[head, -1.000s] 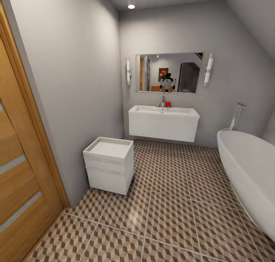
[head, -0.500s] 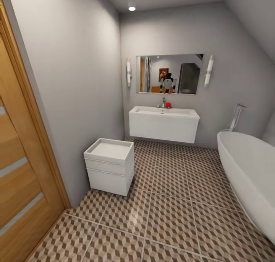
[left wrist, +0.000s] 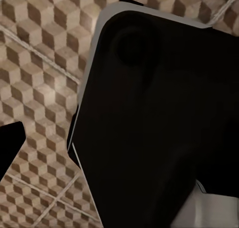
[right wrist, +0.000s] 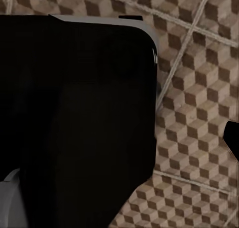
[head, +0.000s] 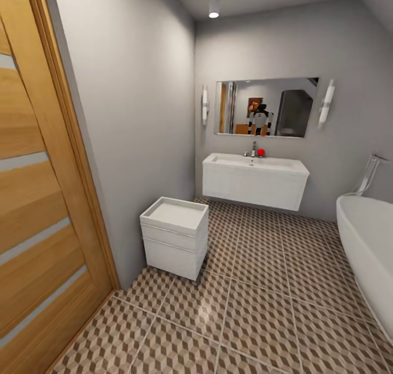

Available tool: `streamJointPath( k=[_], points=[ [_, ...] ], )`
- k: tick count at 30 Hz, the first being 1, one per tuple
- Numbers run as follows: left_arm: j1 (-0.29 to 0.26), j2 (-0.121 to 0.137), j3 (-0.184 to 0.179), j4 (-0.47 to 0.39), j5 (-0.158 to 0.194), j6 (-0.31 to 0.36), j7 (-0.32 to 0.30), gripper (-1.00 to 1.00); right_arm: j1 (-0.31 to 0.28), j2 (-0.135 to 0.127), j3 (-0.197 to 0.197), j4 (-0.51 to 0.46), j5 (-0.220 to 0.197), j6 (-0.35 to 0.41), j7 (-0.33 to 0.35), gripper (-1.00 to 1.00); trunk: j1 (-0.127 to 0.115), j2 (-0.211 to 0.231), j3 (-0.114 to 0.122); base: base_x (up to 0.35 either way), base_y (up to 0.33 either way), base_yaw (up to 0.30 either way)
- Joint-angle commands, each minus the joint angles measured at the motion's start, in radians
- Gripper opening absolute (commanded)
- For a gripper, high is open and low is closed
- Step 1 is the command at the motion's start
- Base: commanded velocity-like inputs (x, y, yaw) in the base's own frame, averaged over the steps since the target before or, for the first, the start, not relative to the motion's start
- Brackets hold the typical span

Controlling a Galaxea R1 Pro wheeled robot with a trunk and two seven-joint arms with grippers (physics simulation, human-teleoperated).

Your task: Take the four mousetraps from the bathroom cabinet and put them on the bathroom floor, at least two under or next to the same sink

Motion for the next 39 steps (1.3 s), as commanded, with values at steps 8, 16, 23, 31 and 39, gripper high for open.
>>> streamJointPath(
  k=[8, 16, 23, 31, 39],
  points=[
    [-0.002, 0.024, 0.007, 0.000, 0.045, -0.002, 0.000, 1.00, -0.005, -0.001, 0.000, -0.032, 0.004, 0.001, -0.010, 1.00, -0.031, 0.056, 0.024, 0.000, 0.000, 0.290],
    [-0.002, 0.030, 0.007, 0.000, 0.062, -0.002, 0.000, 1.00, -0.009, -0.001, 0.001, -0.091, 0.007, 0.007, -0.012, 1.00, -0.061, 0.112, 0.049, 0.000, 0.000, 0.291],
    [-0.002, 0.031, 0.007, 0.001, 0.064, -0.002, 0.000, 1.00, -0.013, -0.002, 0.002, -0.107, 0.011, 0.008, -0.010, 1.00, -0.088, 0.161, 0.071, 0.000, 0.000, 0.291],
    [-0.003, 0.030, 0.007, 0.000, 0.064, -0.002, 0.000, 1.00, -0.029, -0.002, 0.007, -0.116, 0.058, 0.009, -0.010, 1.00, -0.119, 0.217, 0.096, 0.000, 0.000, 0.291],
    [-0.004, 0.030, 0.007, -0.001, 0.064, -0.002, 0.000, 1.00, -0.041, -0.001, 0.011, -0.118, 0.168, 0.006, -0.007, 1.00, -0.150, 0.273, 0.124, 0.000, 0.000, 0.280]
  ],
)
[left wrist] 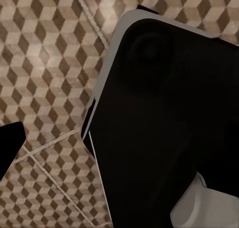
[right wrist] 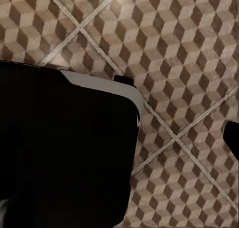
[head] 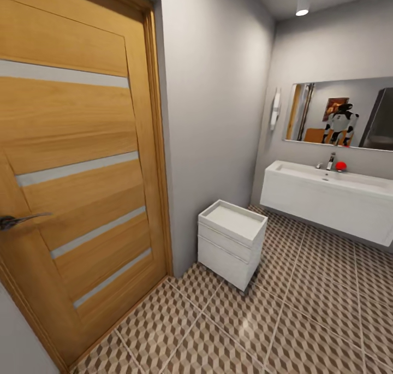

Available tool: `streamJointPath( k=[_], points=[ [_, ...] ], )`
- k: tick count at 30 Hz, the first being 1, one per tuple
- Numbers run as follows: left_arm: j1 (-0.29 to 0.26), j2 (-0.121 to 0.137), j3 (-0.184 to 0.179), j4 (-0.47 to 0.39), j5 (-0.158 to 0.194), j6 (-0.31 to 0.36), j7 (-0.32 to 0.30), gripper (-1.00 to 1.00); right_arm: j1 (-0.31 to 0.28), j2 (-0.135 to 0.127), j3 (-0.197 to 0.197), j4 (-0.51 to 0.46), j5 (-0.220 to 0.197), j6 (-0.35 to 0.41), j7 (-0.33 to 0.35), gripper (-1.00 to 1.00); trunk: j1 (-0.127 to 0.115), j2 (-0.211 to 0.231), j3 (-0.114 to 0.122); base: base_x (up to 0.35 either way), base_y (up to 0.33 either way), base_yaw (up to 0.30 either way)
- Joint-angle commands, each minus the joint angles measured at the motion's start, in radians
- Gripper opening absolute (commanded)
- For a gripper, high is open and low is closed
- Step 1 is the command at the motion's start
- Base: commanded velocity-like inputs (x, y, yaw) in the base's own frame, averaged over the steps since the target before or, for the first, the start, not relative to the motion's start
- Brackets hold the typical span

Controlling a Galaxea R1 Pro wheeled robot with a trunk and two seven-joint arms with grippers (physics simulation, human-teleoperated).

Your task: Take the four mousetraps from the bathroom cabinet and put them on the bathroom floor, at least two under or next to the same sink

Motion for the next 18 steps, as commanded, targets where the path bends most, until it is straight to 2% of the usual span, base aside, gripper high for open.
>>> streamJointPath(
  k=[1, 18],
  points=[
    [-0.001, 0.000, 0.007, 0.001, 0.001, -0.002, 0.000, 1.00, -0.001, 0.000, 0.000, 0.000, 0.008, -0.004, 0.001, 1.00, -0.004, 0.006, 0.003, 0.000, 0.000, 0.242],
    [-0.001, -0.001, 0.006, 0.002, 0.000, -0.003, 0.000, 1.00, -0.001, -0.002, -0.001, 0.004, 0.013, -0.003, 0.008, 1.00, -0.069, 0.125, 0.073, 0.000, 0.000, 0.235]
  ],
)
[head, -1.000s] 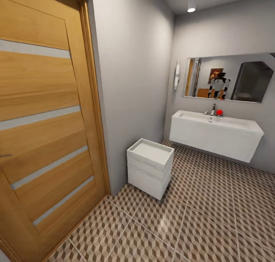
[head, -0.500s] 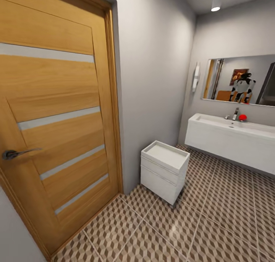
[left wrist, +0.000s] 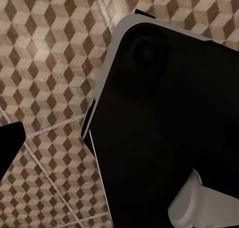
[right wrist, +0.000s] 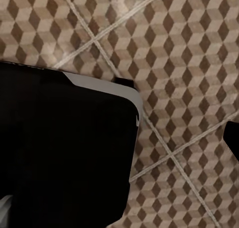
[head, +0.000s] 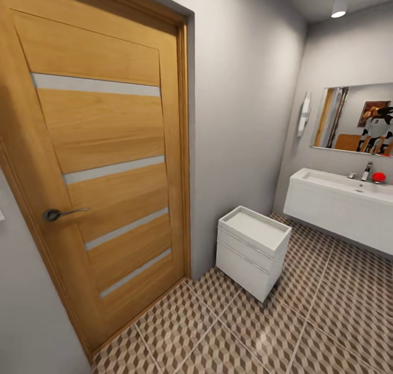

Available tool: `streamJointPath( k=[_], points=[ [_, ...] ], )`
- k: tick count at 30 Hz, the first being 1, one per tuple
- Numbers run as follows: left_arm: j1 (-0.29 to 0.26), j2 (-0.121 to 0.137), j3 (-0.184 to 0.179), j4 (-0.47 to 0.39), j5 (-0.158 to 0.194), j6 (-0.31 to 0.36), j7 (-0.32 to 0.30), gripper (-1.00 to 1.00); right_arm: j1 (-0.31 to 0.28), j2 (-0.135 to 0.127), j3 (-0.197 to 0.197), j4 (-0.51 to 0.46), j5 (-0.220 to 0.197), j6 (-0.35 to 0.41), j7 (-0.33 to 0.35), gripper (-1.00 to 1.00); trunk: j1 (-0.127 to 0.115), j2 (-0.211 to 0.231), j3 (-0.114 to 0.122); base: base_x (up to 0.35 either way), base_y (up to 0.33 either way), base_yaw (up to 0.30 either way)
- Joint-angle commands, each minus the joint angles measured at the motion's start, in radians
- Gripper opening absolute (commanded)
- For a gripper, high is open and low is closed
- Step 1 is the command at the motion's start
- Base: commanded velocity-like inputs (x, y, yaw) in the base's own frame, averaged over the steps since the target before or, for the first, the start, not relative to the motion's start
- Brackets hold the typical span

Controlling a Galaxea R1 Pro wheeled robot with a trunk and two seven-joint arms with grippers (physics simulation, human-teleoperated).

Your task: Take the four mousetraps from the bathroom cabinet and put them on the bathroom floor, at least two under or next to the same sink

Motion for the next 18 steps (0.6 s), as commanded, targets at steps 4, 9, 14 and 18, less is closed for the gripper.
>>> streamJointPath(
  k=[4, 9, 14, 18],
  points=[
    [-0.001, -0.001, 0.007, 0.001, 0.001, -0.002, 0.000, 1.00, -0.001, 0.000, 0.000, 0.000, 0.006, -0.001, 0.000, 1.00, -0.015, 0.027, 0.015, 0.000, 0.000, 0.233],
    [-0.001, -0.001, 0.007, 0.001, 0.001, -0.002, 0.000, 1.00, -0.001, 0.000, -0.001, 0.000, 0.006, 0.000, 0.000, 1.00, -0.034, 0.062, 0.036, 0.000, 0.000, 0.233],
    [-0.001, -0.002, 0.007, 0.001, 0.001, -0.002, 0.000, 1.00, -0.001, 0.000, -0.001, 0.000, 0.006, 0.001, 0.000, 1.00, -0.053, 0.097, 0.057, 0.000, 0.000, 0.233],
    [-0.001, -0.001, 0.007, 0.001, 0.001, -0.002, 0.000, 1.00, -0.001, 0.000, 0.000, 0.000, 0.006, 0.001, -0.001, 1.00, -0.069, 0.125, 0.074, 0.000, 0.000, 0.233]
  ],
)
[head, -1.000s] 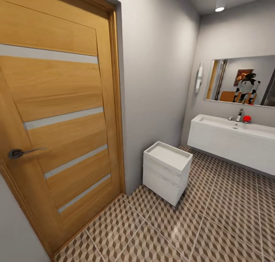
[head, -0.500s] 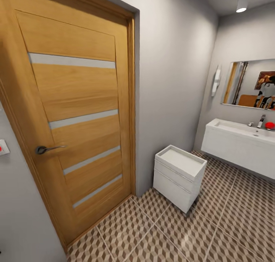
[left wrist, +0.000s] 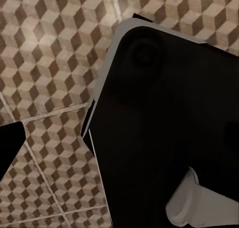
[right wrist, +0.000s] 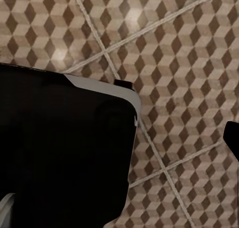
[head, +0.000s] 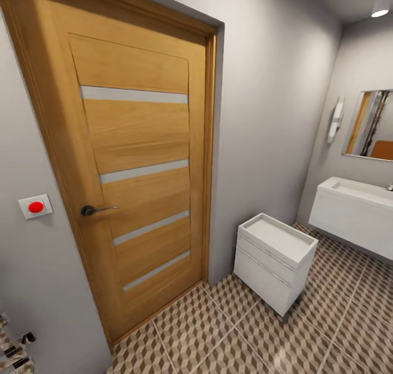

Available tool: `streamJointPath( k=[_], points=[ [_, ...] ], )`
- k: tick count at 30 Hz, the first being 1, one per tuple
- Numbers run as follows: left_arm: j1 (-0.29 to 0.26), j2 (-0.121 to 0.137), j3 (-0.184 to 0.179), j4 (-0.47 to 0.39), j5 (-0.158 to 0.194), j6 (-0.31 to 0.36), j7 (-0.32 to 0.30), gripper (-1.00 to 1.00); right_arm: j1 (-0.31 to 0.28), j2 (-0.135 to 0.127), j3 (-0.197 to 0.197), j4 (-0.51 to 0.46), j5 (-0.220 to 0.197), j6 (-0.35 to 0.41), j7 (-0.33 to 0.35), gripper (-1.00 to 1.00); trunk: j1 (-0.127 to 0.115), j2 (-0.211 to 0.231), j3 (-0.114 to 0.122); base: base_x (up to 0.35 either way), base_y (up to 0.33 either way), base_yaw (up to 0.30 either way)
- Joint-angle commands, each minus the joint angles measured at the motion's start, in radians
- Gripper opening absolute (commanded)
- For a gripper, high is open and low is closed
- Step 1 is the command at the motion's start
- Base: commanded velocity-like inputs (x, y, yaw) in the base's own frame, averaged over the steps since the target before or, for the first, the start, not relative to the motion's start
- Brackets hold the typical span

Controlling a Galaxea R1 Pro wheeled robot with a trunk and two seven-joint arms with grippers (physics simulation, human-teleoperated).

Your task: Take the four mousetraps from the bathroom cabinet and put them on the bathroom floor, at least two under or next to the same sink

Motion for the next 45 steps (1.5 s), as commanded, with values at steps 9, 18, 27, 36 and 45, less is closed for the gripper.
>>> streamJointPath(
  k=[9, 18, 27, 36, 45],
  points=[
    [-0.001, 0.001, 0.007, 0.001, 0.001, -0.002, 0.000, 1.00, 0.000, 0.000, 0.002, 0.001, 0.008, -0.002, 0.000, 1.00, -0.034, 0.062, 0.035, 0.000, 0.000, 0.240],
    [-0.001, 0.001, 0.007, 0.001, 0.001, -0.002, 0.000, 1.00, -0.001, 0.000, 0.003, 0.003, 0.009, -0.001, 0.000, 1.00, -0.069, 0.125, 0.066, 0.000, 0.000, 0.272],
    [-0.001, 0.001, 0.007, 0.001, 0.001, -0.002, 0.000, 1.00, 0.000, 0.000, 0.007, 0.004, 0.010, -0.001, 0.000, 1.00, -0.069, 0.125, 0.067, 0.000, 0.000, 0.289],
    [-0.001, 0.001, 0.007, 0.001, 0.001, -0.002, 0.000, 1.00, -0.001, 0.000, 0.008, 0.005, 0.010, -0.001, 0.000, 1.00, -0.069, 0.125, 0.067, 0.000, 0.000, 0.292],
    [-0.001, 0.001, 0.007, 0.001, 0.001, -0.002, 0.000, 1.00, 0.000, 0.000, 0.009, 0.005, 0.011, -0.001, 0.000, 1.00, -0.069, 0.125, 0.067, 0.000, 0.000, 0.292]
  ],
)
